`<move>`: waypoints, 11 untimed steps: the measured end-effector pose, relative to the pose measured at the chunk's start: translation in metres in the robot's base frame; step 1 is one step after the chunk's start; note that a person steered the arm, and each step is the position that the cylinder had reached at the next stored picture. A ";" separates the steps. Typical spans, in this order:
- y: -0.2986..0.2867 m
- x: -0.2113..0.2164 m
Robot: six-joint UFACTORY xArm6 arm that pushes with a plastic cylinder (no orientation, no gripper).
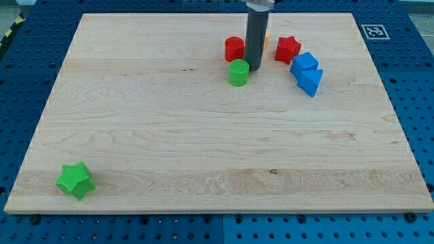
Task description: Move green circle slightly towards left
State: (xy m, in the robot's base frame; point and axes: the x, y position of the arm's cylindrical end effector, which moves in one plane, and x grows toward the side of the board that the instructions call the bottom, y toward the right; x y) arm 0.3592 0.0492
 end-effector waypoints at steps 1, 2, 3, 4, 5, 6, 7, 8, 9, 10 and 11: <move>-0.028 0.007; -0.026 0.008; -0.009 0.018; -0.009 0.020; -0.009 0.024; -0.010 0.045; -0.013 0.045; -0.039 0.037; -0.042 0.001; -0.064 0.009; -0.067 0.037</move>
